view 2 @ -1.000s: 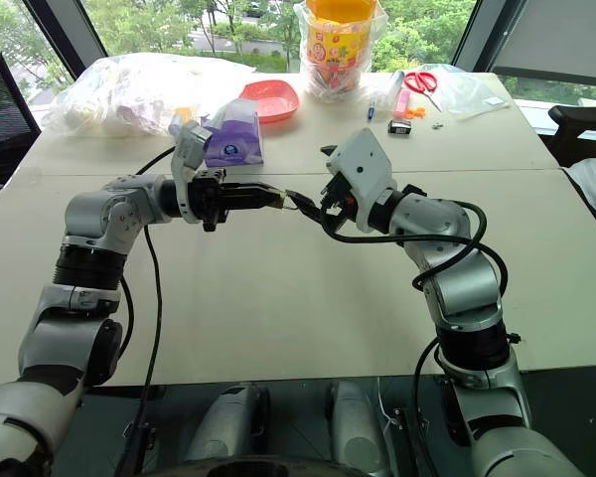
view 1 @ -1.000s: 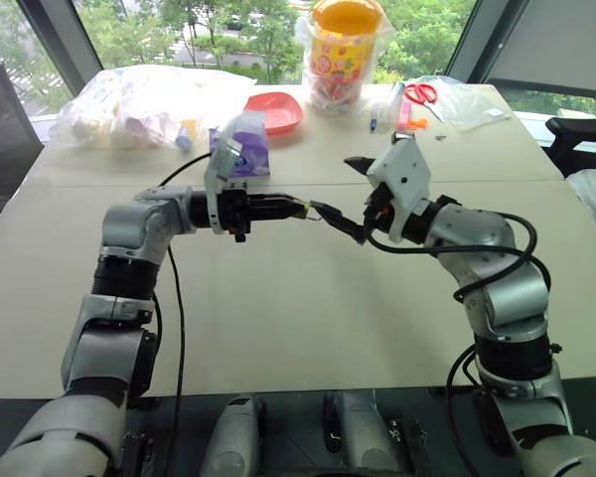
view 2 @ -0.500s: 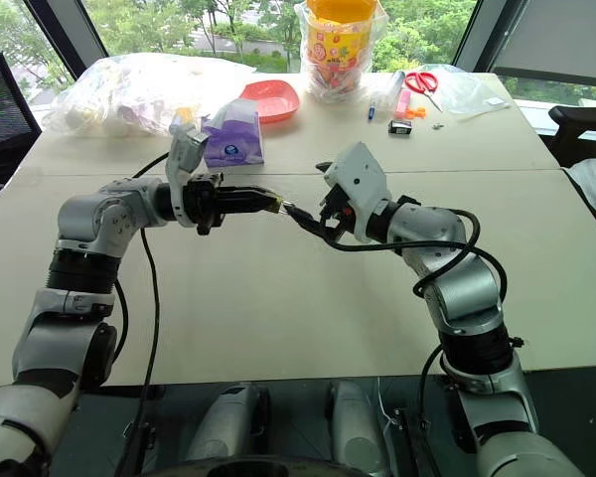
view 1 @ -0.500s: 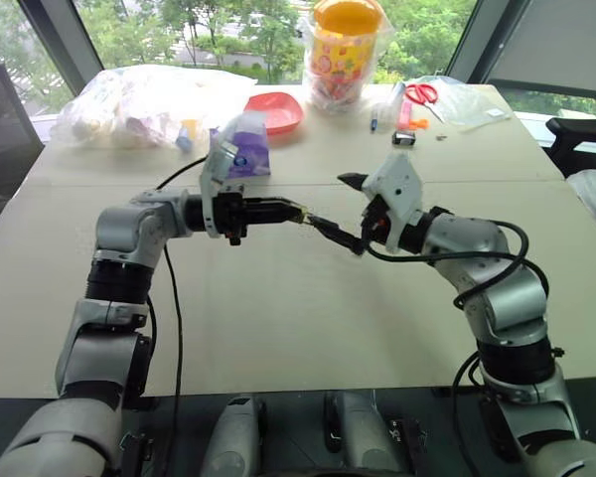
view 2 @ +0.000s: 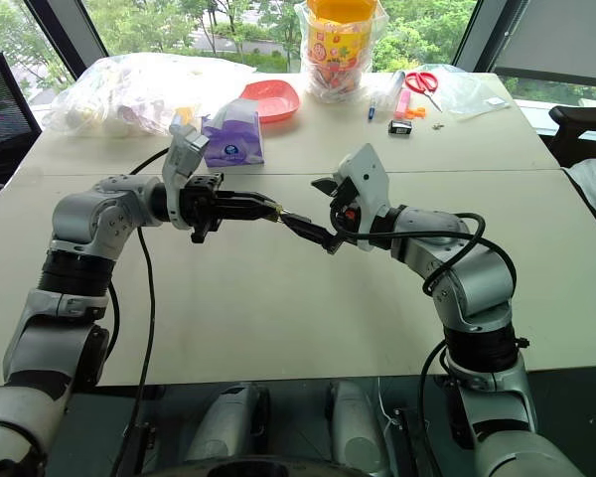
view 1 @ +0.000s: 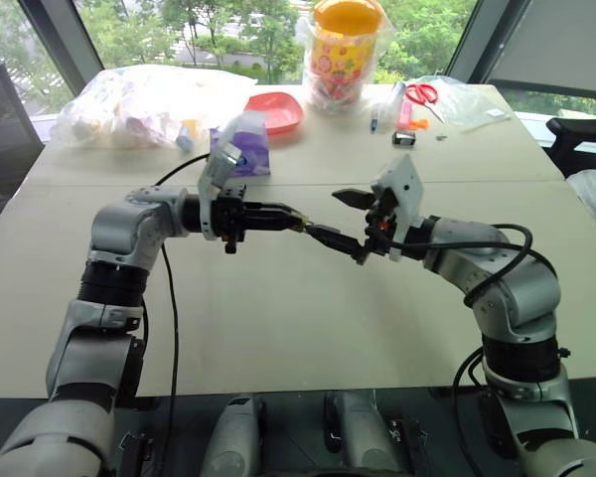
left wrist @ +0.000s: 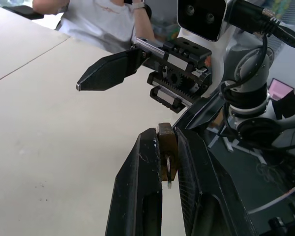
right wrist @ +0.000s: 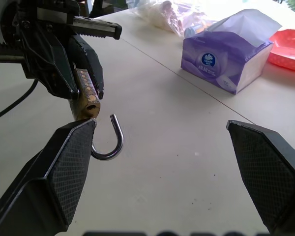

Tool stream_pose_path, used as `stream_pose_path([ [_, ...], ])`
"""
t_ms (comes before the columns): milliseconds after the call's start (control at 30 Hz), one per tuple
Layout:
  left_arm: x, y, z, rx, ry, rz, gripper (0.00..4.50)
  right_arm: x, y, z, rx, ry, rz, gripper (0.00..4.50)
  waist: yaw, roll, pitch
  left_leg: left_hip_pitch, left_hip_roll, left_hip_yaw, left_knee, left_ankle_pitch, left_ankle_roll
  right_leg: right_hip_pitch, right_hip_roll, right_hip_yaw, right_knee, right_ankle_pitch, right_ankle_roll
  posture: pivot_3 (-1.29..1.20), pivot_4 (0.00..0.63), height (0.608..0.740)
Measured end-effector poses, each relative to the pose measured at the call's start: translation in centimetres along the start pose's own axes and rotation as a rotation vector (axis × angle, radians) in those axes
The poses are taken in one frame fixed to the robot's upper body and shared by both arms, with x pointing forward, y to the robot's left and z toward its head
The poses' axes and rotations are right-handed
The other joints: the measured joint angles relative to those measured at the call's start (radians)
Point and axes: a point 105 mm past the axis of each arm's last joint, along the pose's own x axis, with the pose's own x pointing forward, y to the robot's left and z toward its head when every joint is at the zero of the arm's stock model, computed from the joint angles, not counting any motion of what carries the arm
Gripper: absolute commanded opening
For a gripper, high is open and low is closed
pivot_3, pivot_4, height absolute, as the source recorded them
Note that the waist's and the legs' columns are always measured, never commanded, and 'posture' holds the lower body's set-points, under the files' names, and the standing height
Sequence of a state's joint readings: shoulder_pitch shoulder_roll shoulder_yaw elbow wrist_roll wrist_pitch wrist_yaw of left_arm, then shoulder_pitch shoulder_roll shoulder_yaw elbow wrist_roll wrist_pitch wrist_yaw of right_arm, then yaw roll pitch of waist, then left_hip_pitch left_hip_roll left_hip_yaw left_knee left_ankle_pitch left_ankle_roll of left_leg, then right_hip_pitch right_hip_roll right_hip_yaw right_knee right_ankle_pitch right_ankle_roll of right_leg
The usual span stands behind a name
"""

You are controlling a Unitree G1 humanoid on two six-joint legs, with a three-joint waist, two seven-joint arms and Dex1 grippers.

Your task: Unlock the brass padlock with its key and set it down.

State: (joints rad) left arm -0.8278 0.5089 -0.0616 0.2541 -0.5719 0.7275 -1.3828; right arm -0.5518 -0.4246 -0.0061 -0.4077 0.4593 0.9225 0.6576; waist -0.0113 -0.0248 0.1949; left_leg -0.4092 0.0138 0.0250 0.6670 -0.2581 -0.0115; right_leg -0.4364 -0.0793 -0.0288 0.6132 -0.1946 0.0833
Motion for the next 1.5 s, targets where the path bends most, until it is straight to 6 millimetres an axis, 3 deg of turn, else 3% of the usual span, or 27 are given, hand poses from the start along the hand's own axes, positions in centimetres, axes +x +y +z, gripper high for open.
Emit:
stream_pose_path([
  [367,0.0,0.0,0.0,0.002,-0.011,-0.011,0.1,-0.2,-0.4,1.8,0.083,-0.1,-0.019,4.44,0.0,0.0,0.0,0.0,0.0,0.0,0.0,0.0,0.0,0.0,0.0,0.0,0.0,0.0,0.0,0.0,0.15,0.74],
  [833,0.1,-0.1,0.2,-0.034,-0.026,-0.011,0.1,-0.1,-0.4,1.4,0.037,-0.065,-0.024,4.44,0.0,0.0,0.0,0.0,0.0,0.0,0.0,0.0,0.0,0.0,0.0,0.0,0.0,0.0,0.0,0.0,0.15,0.74],
  [1033,0.2,-0.8,1.0,-0.018,-0.059,-0.042,0.1,0.1,-0.6,-1.0,0.054,0.039,-0.025,4.44,-0.001,0.0,0.0,0.0,0.0,0.0,0.0,0.0,0.0,0.0,0.0,0.0,0.0,0.0,0.0,0.0,0.15,0.74],
  [1333,0.2,-0.9,1.3,-0.009,-0.068,-0.039,0.1,0.0,-0.8,-1.4,0.041,0.067,-0.027,4.44,0.0,0.0,0.0,0.0,0.0,0.0,0.0,0.0,0.0,0.0,0.0,0.0,-0.001,0.0,0.0,0.0,0.15,0.74],
  [1500,0.3,0.6,0.5,-0.036,-0.072,0.047,0.1,-2.2,-2.9,-3.3,-0.098,0.182,-0.127,4.44,0.007,0.0,0.0,-0.001,-0.001,0.0,0.0,0.0,0.0,0.0,-0.002,0.0,-0.002,-0.001,0.0,0.0,0.15,0.74],
])
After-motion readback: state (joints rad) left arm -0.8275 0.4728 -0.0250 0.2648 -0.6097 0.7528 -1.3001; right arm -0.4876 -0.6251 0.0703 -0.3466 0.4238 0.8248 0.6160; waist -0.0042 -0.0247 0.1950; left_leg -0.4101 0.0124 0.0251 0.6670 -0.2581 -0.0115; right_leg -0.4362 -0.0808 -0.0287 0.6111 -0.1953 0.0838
